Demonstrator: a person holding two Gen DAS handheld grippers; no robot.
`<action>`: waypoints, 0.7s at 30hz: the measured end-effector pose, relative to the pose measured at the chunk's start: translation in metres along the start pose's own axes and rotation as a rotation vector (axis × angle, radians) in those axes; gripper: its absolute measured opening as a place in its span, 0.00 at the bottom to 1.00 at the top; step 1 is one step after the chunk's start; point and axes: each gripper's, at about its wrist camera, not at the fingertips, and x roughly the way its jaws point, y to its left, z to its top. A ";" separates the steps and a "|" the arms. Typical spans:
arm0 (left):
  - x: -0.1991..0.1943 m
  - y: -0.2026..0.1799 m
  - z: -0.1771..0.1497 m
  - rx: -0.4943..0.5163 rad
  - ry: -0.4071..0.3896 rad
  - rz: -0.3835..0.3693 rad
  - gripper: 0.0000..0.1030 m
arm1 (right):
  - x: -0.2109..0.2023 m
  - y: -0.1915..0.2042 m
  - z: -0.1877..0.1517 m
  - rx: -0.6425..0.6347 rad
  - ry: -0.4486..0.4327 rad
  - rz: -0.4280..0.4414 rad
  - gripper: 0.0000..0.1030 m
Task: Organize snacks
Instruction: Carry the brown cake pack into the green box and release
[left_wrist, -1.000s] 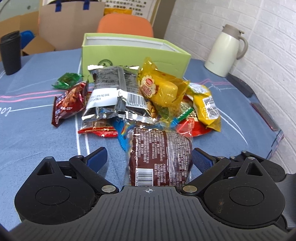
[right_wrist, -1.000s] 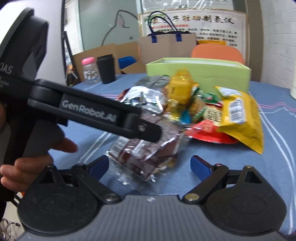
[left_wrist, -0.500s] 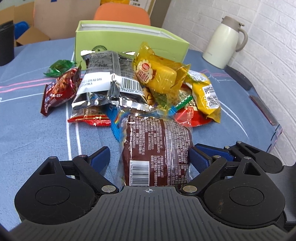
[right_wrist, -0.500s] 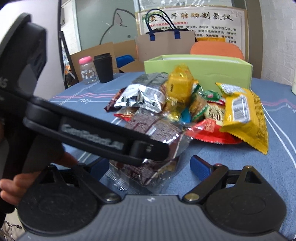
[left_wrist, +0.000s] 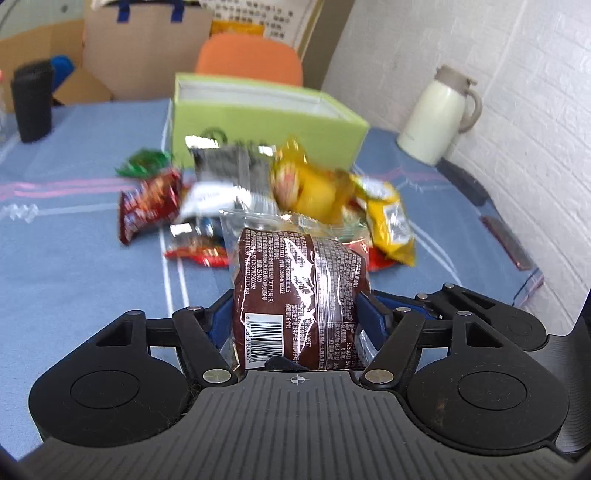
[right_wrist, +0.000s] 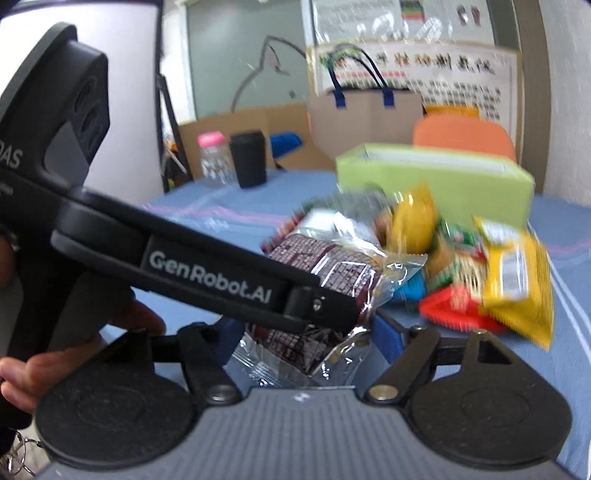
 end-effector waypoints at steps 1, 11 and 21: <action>-0.006 0.000 0.006 0.002 -0.020 0.007 0.53 | 0.000 0.002 0.007 -0.012 -0.014 0.006 0.79; 0.011 0.015 0.115 0.006 -0.168 0.025 0.53 | 0.059 -0.035 0.111 -0.145 -0.083 -0.012 0.81; 0.135 0.071 0.245 -0.055 -0.063 0.062 0.53 | 0.197 -0.136 0.205 -0.131 0.104 0.020 0.80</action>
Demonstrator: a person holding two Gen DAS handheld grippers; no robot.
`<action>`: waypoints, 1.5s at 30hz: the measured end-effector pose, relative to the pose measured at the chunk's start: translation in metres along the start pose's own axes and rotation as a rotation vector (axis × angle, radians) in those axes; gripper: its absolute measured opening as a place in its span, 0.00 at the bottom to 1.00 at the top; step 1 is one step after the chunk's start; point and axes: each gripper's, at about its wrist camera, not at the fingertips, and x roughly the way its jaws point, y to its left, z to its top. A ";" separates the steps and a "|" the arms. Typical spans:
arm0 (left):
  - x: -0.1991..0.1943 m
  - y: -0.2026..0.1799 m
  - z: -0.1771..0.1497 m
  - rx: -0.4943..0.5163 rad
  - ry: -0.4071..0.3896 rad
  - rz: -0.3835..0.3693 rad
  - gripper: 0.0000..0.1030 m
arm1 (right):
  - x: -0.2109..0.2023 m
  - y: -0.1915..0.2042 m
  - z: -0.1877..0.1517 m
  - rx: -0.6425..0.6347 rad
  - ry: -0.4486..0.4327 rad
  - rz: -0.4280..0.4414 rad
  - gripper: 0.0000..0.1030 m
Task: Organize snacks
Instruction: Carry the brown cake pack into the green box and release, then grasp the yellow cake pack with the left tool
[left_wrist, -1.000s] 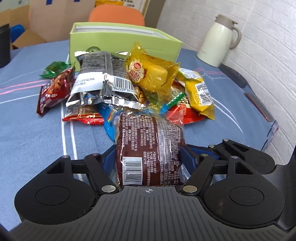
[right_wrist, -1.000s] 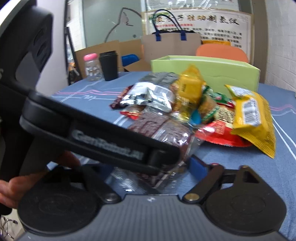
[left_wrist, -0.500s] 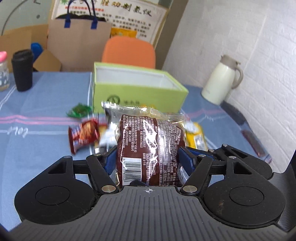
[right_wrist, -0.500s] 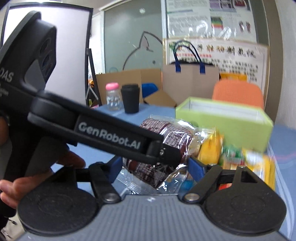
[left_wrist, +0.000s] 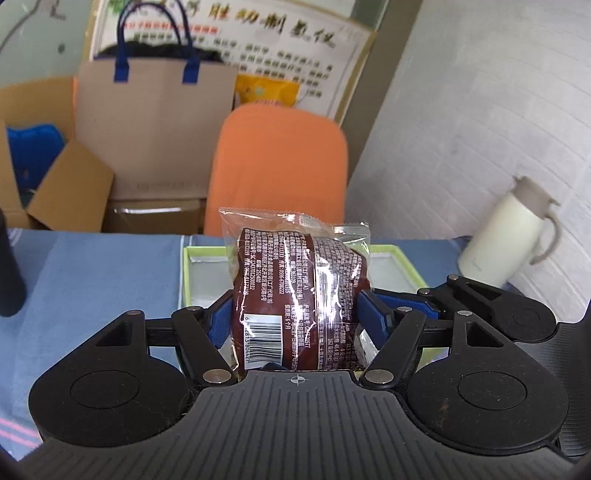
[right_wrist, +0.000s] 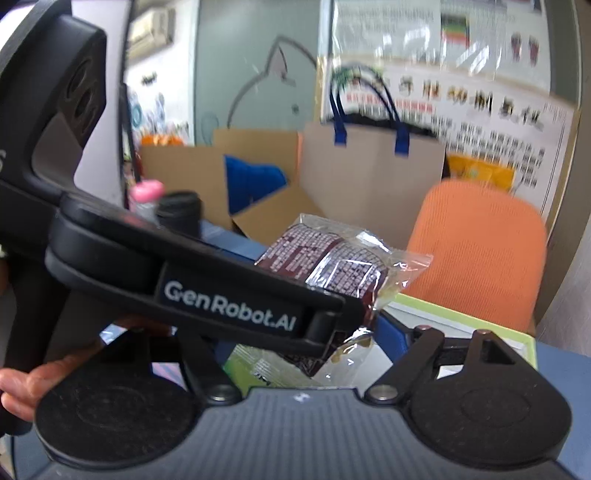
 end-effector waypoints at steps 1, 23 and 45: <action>0.014 0.007 0.003 -0.013 0.026 0.006 0.54 | 0.014 -0.008 0.000 0.017 0.027 0.015 0.80; -0.078 -0.008 -0.123 -0.074 0.028 -0.242 0.58 | -0.112 0.067 -0.152 0.219 -0.094 0.015 0.91; -0.062 -0.037 -0.169 0.004 0.224 -0.208 0.26 | -0.118 0.089 -0.178 0.194 -0.063 0.074 0.91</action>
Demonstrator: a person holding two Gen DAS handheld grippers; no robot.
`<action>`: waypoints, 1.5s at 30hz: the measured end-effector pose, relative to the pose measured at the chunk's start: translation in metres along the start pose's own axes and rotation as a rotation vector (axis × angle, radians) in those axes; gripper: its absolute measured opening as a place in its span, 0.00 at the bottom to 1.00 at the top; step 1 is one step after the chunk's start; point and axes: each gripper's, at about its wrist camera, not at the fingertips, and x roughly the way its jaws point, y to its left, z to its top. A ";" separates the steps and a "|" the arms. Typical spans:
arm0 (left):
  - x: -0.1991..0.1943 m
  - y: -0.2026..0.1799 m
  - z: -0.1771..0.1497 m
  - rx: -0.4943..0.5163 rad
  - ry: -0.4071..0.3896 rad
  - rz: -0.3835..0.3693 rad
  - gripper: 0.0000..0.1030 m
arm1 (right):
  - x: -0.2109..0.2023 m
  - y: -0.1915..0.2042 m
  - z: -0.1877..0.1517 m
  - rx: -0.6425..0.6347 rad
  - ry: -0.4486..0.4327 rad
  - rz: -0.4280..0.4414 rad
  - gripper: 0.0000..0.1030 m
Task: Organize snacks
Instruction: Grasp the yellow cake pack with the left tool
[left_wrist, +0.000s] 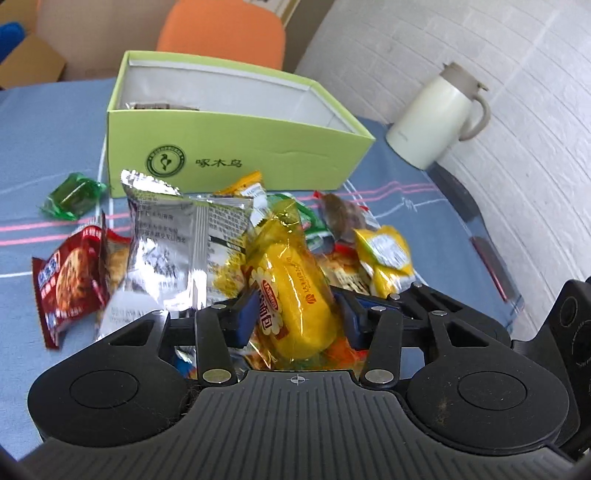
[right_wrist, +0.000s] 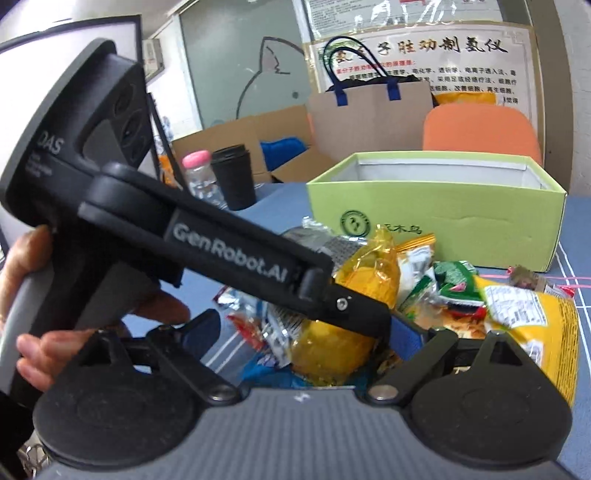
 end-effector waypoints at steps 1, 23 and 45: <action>-0.004 -0.003 -0.005 0.002 0.001 -0.004 0.26 | -0.005 0.004 -0.003 0.002 0.000 -0.001 0.91; -0.012 -0.051 -0.053 0.029 -0.026 -0.049 0.37 | -0.061 -0.018 -0.059 0.226 0.042 -0.077 0.91; 0.009 -0.043 -0.068 0.112 0.087 -0.043 0.42 | -0.050 0.010 -0.067 0.039 0.065 -0.113 0.91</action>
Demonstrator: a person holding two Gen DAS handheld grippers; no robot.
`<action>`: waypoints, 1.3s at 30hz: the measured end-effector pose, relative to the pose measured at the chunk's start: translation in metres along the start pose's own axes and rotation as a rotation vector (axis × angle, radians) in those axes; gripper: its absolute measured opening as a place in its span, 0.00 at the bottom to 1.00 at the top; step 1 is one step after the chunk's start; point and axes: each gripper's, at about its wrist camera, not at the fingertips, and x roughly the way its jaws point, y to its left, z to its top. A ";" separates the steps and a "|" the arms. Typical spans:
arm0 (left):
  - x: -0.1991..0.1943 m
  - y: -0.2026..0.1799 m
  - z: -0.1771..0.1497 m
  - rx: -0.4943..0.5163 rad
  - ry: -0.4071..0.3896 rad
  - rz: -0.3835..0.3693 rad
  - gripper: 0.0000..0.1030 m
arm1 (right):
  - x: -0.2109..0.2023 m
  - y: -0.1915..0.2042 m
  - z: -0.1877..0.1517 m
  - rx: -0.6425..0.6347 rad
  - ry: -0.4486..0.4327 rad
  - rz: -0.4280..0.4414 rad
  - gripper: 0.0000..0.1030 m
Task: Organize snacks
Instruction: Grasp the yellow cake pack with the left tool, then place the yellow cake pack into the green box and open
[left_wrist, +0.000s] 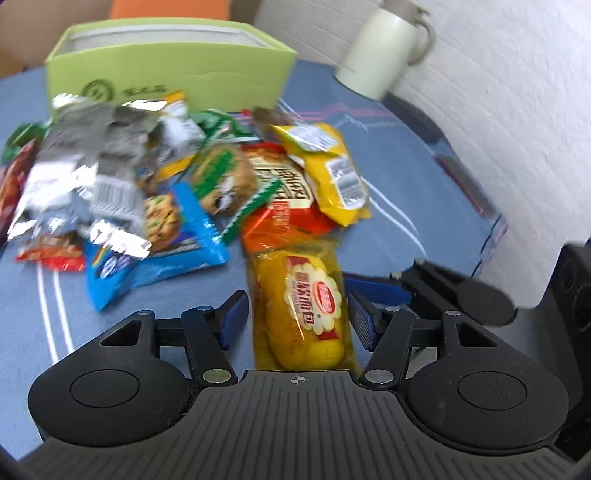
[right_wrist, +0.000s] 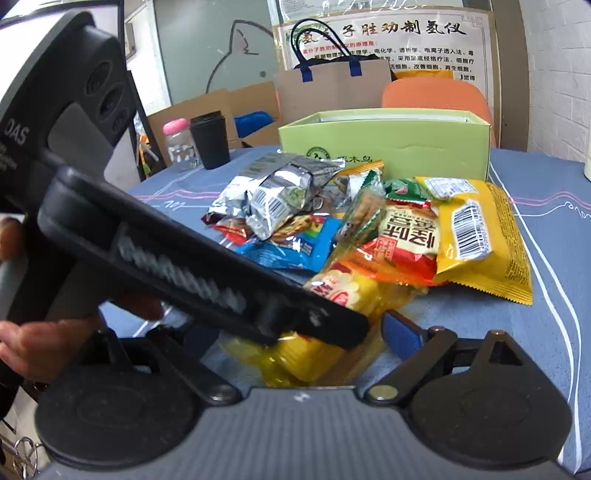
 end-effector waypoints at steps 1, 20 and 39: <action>-0.004 0.003 -0.001 -0.013 -0.010 -0.003 0.43 | -0.002 0.001 -0.002 0.000 0.003 -0.013 0.91; -0.036 -0.004 0.000 -0.014 -0.084 -0.037 0.21 | -0.016 0.034 0.021 -0.098 -0.076 -0.049 0.73; 0.027 0.094 0.239 -0.077 -0.217 0.132 0.23 | 0.150 -0.077 0.254 -0.236 -0.030 -0.001 0.73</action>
